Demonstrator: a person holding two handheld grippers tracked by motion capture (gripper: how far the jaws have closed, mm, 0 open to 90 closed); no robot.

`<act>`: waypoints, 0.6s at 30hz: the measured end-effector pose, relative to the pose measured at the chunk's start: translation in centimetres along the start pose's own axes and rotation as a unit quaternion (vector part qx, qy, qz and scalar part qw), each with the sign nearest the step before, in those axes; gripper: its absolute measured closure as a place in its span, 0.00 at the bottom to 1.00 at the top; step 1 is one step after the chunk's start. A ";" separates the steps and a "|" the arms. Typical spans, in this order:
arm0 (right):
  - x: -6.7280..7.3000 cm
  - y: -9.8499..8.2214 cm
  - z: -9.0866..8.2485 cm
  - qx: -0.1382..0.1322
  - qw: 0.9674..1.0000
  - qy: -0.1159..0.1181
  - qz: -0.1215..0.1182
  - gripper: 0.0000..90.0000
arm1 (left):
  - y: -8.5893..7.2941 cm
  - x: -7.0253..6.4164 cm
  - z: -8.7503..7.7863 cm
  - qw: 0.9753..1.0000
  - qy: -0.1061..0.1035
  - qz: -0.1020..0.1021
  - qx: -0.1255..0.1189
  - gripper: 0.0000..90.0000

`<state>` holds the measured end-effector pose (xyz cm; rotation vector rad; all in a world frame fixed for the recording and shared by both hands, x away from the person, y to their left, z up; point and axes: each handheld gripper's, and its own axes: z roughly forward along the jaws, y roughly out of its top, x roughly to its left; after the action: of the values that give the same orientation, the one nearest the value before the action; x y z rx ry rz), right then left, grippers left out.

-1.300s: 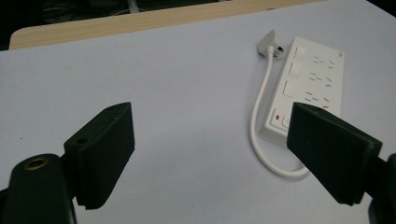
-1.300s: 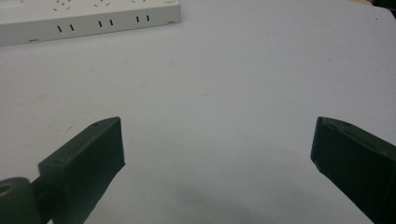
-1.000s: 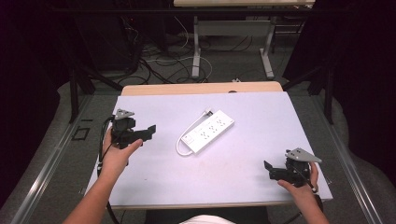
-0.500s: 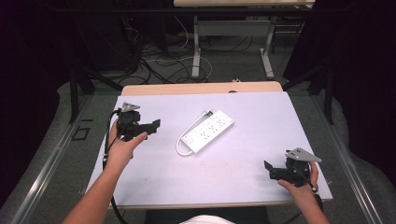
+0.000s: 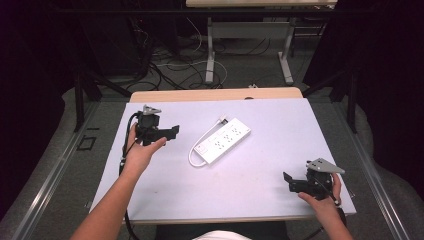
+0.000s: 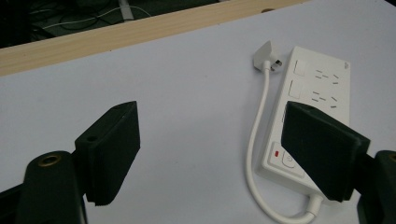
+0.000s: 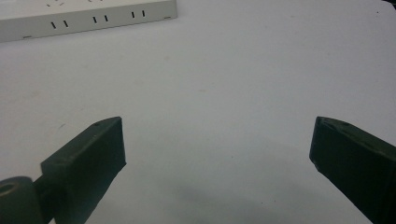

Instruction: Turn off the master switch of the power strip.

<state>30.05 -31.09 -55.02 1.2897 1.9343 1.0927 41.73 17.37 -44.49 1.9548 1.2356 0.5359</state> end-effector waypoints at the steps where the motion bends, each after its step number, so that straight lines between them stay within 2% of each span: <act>1: 0.0 0.0 0.0 0.000 1.000 0.001 -0.001 0.03 | 0.1 -0.1 0.2 1.000 0.003 0.004 0.002 0.23; 3: 0.0 0.0 0.0 0.003 1.000 0.005 -0.001 0.03 | 0.4 -0.3 0.4 1.000 -0.003 0.015 0.012 0.23; 4: 0.0 0.0 0.0 0.003 1.000 0.005 -0.001 0.03 | 0.4 -0.6 0.8 1.000 0.000 0.015 0.005 0.23; 6: 0.0 0.0 0.0 0.000 1.000 0.001 -0.001 0.03 | 0.6 -0.9 1.1 1.000 -0.001 0.023 0.011 0.24; 10: -0.1 0.0 0.0 0.004 1.000 0.004 -0.005 0.03 | 0.8 -1.5 1.9 1.000 -0.014 0.023 0.015 0.28; 11: -0.2 0.0 -0.1 0.005 1.000 0.004 -0.004 0.03 | 0.9 -1.7 2.1 0.999 -0.019 0.023 0.016 0.32; 13: -0.2 0.0 -0.1 0.005 1.000 0.004 -0.005 0.04 | 1.0 -2.0 2.4 0.999 -0.018 0.029 0.018 0.33; 17: -0.2 0.0 0.0 0.005 1.000 0.005 -0.007 0.04 | 1.1 -2.4 3.0 0.999 -0.022 0.028 0.026 0.37; 18: -0.2 -0.1 0.0 0.006 1.000 0.004 -0.002 0.04 | 1.1 -2.5 3.2 0.999 -0.021 0.029 0.024 0.38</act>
<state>30.05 -31.27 -55.04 1.2884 1.9511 1.0874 43.45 13.66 -45.53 2.0385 1.1784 0.4957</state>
